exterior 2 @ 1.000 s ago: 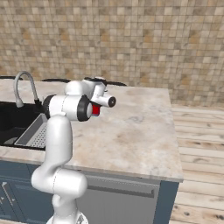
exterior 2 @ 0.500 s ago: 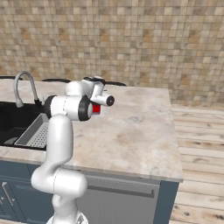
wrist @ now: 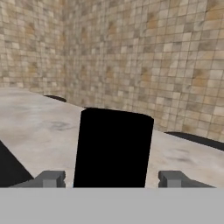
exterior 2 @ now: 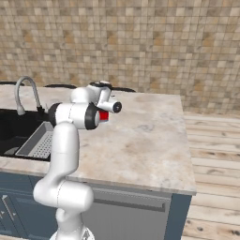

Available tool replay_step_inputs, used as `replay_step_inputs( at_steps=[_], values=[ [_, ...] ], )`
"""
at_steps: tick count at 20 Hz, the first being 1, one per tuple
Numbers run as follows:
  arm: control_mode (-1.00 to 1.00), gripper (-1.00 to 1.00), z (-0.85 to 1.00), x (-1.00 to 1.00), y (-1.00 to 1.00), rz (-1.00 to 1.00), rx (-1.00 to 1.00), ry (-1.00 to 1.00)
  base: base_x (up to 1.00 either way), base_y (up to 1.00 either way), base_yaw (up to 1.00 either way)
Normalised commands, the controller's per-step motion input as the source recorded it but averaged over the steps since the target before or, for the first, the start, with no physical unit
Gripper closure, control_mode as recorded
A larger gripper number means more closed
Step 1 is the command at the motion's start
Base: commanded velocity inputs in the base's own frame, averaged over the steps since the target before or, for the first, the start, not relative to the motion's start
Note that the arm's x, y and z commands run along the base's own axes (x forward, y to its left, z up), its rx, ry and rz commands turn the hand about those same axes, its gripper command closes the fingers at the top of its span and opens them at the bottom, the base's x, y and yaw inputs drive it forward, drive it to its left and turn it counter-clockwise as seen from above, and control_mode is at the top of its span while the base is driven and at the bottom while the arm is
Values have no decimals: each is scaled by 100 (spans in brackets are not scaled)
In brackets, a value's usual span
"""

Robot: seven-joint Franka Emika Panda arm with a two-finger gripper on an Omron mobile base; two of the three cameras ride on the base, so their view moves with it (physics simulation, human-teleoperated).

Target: Place the beer and liquor on the top shelf of the fridge to keep them out of children's reach, and place the tangerine on lower shelves for easy access.

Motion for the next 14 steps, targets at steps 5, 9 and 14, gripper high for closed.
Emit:
replay_step_inputs(
  at_steps=[5,9,14],
  values=[
    [-100,100,0,10,0,-1,0,0,0,0,0],
    [-100,100,0,8,0,0,0,0,0,0,0],
    [-100,100,0,1,0,0,0,0,0,0,0]
  ],
)
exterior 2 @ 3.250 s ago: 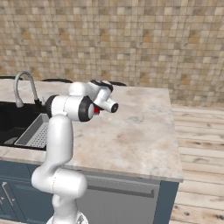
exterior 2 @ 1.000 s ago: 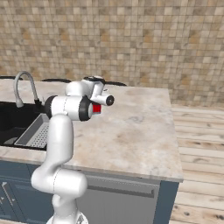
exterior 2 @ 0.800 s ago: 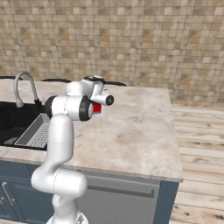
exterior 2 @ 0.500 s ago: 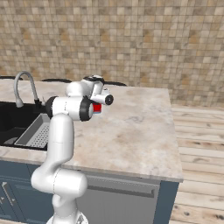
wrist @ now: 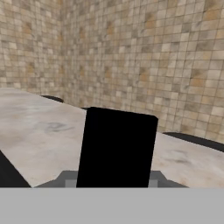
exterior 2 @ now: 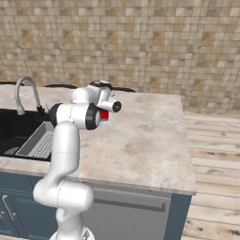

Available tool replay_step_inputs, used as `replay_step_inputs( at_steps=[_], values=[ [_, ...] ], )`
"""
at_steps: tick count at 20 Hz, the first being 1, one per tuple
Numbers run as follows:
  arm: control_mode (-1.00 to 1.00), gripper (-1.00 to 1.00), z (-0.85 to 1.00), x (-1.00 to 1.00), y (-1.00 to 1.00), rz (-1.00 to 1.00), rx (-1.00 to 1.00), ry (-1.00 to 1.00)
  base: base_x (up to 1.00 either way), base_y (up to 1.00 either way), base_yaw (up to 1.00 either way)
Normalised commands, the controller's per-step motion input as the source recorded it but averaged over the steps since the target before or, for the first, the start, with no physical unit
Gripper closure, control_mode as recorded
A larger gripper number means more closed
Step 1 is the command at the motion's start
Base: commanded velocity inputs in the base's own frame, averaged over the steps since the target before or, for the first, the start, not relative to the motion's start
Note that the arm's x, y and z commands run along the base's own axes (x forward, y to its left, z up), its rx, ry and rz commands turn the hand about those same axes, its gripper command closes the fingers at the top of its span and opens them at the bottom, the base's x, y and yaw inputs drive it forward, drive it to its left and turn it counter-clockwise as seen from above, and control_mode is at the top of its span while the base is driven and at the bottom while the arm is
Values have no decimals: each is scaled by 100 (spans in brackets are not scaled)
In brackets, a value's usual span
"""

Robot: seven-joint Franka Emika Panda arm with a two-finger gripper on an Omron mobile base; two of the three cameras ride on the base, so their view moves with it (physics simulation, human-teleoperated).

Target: Place the beer and liquor on the top shelf of the fridge to keep them out of children's reach, and place the tangerine on lower shelves for easy access.

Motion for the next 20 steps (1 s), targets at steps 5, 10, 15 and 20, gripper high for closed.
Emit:
replay_step_inputs(
  at_steps=[5,10,15,20],
  values=[
    [-100,100,5,-40,-2,0,0,-1,0,0,0],
    [-100,100,55,-100,-13,0,0,-8,0,0,0],
    [-100,100,89,-100,-20,0,0,-2,0,0,0],
    [-100,100,98,-100,-14,-2,0,0,0,0,0]
  ],
)
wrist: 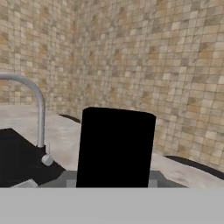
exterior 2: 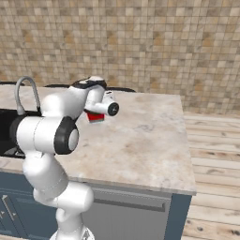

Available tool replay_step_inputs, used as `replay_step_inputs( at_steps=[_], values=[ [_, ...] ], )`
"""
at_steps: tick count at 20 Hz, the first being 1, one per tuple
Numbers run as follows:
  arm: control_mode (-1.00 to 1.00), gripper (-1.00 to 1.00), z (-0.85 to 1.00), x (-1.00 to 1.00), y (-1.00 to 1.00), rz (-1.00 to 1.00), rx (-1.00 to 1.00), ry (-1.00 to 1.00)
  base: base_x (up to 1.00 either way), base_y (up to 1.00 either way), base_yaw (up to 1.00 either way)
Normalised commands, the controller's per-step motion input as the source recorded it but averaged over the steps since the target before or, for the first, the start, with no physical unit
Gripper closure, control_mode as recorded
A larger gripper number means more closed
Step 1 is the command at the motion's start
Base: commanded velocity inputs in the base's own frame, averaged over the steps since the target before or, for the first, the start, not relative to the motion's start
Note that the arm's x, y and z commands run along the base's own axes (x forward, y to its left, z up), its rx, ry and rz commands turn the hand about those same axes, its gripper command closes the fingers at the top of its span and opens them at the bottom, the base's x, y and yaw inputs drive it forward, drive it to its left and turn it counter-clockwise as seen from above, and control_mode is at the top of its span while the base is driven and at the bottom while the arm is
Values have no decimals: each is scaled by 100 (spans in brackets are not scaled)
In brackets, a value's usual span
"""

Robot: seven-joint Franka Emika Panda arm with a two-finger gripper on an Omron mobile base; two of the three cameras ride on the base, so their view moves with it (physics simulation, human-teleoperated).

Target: Place the beer and liquor on the top shelf of the fridge to keep them out of children's reach, and place the tangerine on lower shelves for easy access.

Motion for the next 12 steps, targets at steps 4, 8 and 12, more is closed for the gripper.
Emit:
replay_step_inputs(
  at_steps=[4,8,12],
  values=[
    [-100,100,100,-100,-15,-3,-1,2,0,0,0],
    [-100,100,100,-100,-19,-1,-4,9,0,0,0],
    [-100,100,92,-100,-8,0,-9,13,0,0,0]
  ],
)
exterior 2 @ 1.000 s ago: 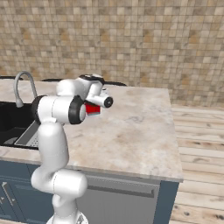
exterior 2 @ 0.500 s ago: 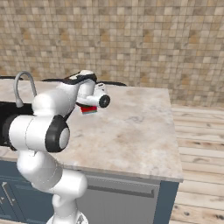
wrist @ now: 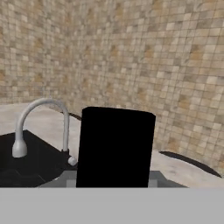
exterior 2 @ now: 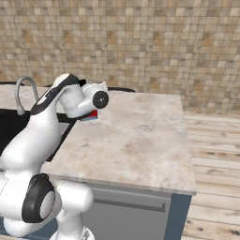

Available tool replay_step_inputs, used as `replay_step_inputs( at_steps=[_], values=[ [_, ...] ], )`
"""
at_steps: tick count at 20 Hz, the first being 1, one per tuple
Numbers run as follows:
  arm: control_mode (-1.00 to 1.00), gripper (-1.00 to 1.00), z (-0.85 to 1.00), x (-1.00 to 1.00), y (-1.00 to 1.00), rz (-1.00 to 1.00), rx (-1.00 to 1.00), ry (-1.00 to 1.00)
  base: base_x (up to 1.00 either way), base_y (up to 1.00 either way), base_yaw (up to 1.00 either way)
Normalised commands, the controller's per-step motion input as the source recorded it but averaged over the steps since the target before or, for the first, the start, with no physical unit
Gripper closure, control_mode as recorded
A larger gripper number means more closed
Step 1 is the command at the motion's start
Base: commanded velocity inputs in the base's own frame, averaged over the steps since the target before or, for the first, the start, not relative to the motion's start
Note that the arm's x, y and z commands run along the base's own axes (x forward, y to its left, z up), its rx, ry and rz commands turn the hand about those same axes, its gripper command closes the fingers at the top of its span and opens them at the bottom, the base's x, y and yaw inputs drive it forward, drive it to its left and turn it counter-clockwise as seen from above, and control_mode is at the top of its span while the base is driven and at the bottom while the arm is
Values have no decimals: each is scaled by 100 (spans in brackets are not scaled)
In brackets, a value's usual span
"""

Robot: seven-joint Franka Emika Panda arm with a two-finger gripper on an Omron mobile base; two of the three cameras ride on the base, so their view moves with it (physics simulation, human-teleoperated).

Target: Place the beer and liquor on the top shelf of the fridge to keep them out of children's reach, and place the tangerine on lower shelves for easy access.

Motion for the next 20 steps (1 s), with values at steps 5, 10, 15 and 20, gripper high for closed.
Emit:
replay_step_inputs(
  at_steps=[5,10,15,20],
  values=[
    [-100,100,81,-100,0,0,-12,14,0,0,0],
    [-100,100,51,-100,0,-4,-7,10,0,0,0],
    [-100,100,0,-100,0,-13,0,0,0,0,0],
    [-100,100,-5,-100,0,-15,0,-1,0,0,0]
  ],
)
